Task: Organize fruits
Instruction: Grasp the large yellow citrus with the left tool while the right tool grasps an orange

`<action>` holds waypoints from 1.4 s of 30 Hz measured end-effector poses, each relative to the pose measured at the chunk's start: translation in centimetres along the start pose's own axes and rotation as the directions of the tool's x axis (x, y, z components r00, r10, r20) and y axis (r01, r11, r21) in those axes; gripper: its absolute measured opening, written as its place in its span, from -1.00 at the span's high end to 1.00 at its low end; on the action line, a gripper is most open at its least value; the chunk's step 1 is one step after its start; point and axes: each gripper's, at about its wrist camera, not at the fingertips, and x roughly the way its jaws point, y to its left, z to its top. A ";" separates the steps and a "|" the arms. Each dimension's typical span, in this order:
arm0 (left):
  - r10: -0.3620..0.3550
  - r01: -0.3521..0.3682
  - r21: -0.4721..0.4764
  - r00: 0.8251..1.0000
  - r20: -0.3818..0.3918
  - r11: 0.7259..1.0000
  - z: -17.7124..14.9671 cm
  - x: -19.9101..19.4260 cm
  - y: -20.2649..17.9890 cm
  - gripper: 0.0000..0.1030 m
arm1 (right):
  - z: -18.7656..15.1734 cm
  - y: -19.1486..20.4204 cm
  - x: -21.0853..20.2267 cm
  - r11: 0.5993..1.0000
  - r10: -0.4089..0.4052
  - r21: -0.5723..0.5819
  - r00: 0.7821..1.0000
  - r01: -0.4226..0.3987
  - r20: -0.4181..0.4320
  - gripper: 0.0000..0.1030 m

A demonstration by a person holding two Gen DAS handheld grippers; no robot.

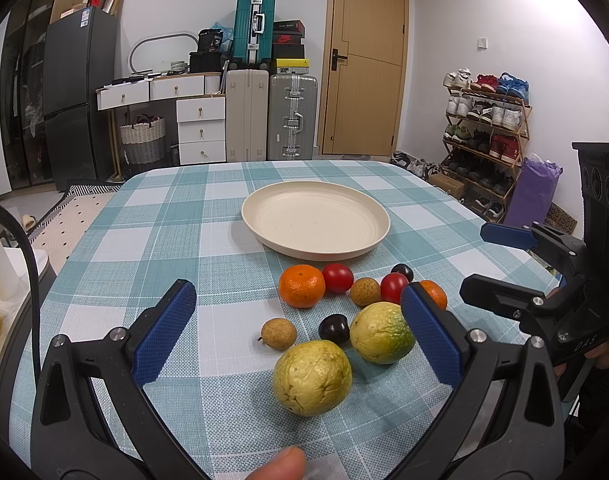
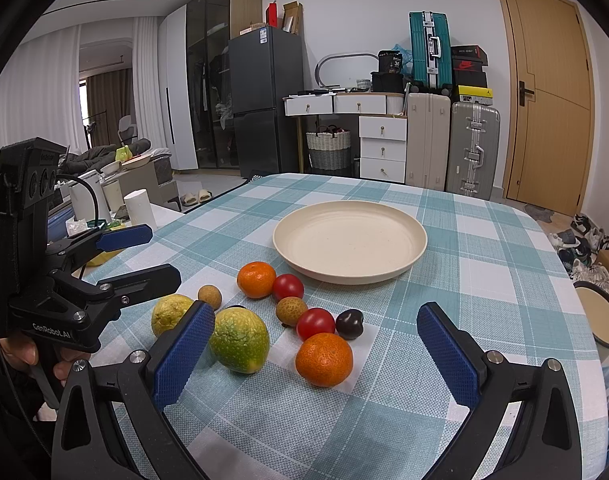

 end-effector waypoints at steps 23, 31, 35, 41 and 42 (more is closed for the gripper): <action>-0.003 0.003 -0.014 1.000 -0.009 1.000 -0.2 0.3 0.5 -0.98 | -0.2 -1.0 1.1 0.999 -0.005 0.033 0.998 0.007 -0.060 -1.00; -0.020 0.020 -0.003 0.997 -0.077 1.000 -0.5 1.1 0.6 -0.98 | -0.3 -2.2 2.1 0.997 -0.026 0.073 0.987 0.038 -0.159 -1.00; -0.008 0.009 0.008 0.992 -0.128 1.000 -0.9 1.4 0.7 -0.95 | -0.6 -2.3 3.2 0.998 -0.017 0.060 0.973 0.032 -0.230 -0.99; -0.022 0.029 0.034 0.982 -0.188 0.999 -1.5 1.5 0.8 -0.81 | -1.3 -2.6 4.5 0.997 0.018 0.077 0.952 0.006 -0.307 -0.80; -0.031 0.038 0.036 0.980 -0.198 0.999 -1.6 1.5 0.8 -0.80 | -1.5 -2.7 4.7 0.996 0.029 0.087 0.949 -0.001 -0.313 -0.74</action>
